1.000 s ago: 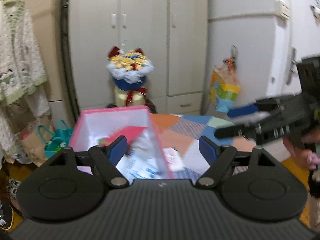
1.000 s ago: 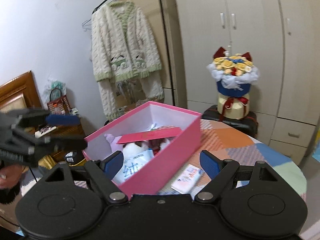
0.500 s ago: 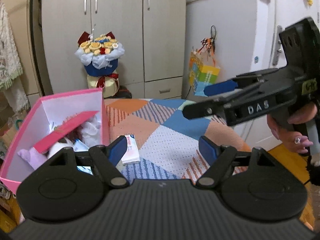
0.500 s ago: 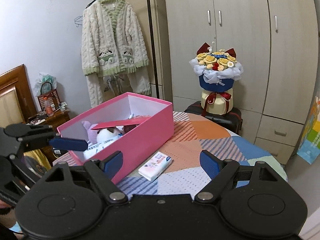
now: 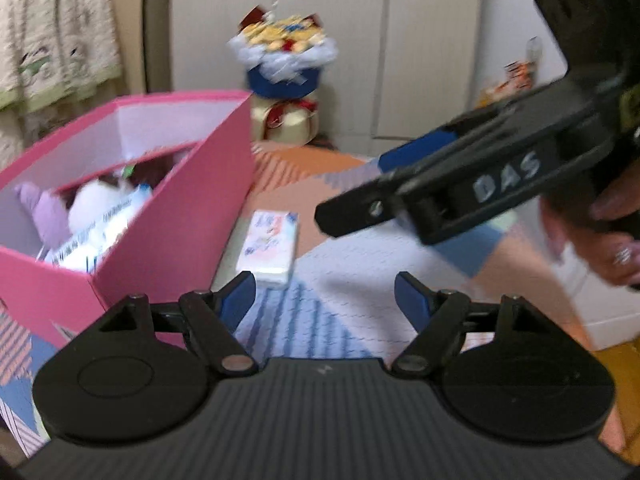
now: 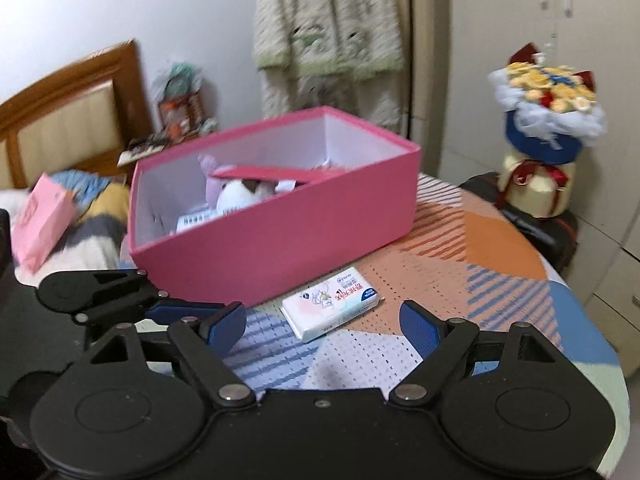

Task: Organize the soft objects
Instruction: 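Withdraw the right tool and move it to the small white tissue pack, then grasp the small white tissue pack with the right tool and lift it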

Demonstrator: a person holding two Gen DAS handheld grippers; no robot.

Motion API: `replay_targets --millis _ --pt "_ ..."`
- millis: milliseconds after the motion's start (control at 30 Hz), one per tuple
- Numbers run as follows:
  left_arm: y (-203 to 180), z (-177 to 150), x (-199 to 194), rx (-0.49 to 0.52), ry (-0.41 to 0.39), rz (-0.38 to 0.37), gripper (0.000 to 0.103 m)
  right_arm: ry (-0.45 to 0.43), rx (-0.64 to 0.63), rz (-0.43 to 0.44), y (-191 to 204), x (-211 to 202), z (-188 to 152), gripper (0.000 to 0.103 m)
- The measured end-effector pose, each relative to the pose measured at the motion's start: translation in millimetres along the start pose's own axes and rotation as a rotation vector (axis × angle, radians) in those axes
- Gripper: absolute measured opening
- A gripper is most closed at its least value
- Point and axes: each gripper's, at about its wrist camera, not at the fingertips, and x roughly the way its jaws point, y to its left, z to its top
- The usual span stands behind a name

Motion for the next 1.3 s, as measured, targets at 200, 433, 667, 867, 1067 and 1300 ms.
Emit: replay_targets --millis 200,433,667,867,1067,1300 --pt "-2.7 -10.8 26.5 -0.004 0.013 0.095 0.075 0.048 -0.047 0.070 -18.9 40.0 5.1 0.087" --pt "-7.6 -8.3 45.3 0.009 0.020 0.124 0.066 0.084 -0.062 0.058 -31.8 80.3 10.8 0.088" --pt "-1.3 -0.7 61.2 -0.017 0.022 0.153 0.059 0.117 -0.030 0.121 -45.2 101.9 14.4 0.089" --pt "1.2 -1.0 64.3 -0.039 0.034 0.140 0.059 0.102 0.060 0.135 -57.3 109.9 13.5 0.090" --pt "8.7 -1.1 63.5 -0.070 0.031 0.110 0.048 0.087 0.172 0.106 -61.9 89.9 3.2 0.052" --pt "18.1 -2.1 58.9 -0.112 0.013 -0.011 0.046 0.093 0.259 0.016 -53.2 53.8 -18.2 0.041"
